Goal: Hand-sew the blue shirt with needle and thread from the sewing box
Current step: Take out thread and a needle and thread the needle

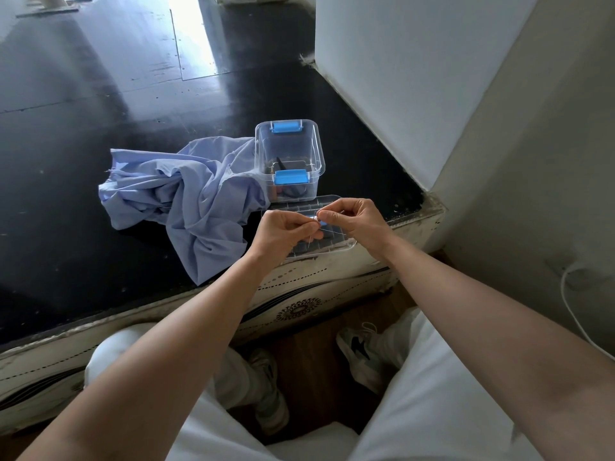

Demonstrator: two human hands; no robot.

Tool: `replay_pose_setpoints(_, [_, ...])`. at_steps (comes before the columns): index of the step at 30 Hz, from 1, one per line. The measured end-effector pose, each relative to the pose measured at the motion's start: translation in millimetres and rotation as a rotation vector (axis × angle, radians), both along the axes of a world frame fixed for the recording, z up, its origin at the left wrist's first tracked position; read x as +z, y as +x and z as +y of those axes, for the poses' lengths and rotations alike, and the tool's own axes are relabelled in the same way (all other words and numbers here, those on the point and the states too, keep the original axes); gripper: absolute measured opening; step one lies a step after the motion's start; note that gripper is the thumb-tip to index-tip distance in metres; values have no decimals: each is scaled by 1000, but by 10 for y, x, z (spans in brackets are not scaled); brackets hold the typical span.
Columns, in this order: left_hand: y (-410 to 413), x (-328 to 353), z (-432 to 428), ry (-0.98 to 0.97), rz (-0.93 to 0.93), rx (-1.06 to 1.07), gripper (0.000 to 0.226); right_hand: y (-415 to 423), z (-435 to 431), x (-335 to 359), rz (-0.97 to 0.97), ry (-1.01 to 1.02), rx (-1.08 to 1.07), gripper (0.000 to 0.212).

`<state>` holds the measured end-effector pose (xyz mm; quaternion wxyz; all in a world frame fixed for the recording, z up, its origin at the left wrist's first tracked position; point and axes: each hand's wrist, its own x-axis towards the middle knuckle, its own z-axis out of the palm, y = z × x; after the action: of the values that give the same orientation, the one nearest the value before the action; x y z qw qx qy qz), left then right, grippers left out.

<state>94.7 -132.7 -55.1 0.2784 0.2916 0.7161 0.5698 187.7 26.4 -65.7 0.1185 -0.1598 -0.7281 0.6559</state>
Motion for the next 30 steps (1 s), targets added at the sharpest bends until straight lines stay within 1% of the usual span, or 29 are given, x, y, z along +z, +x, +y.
replay_pose_setpoints(7, [-4,-8,-8,11,-8,6,17,-15,-13,22,23,31,-20,5])
replay_pose_setpoints(15, [-8,-9,-5,16,12,5,19,-40,-25,46,-4,45,14,11])
replay_pose_setpoints(22, [-20,-34,-11,22,24,9,18,-49,-23,27,-18,47,-4,16])
replay_pose_setpoints(30, [-24,-55,2,24,37,21,16,-37,-38,54,-20,40,-2,14])
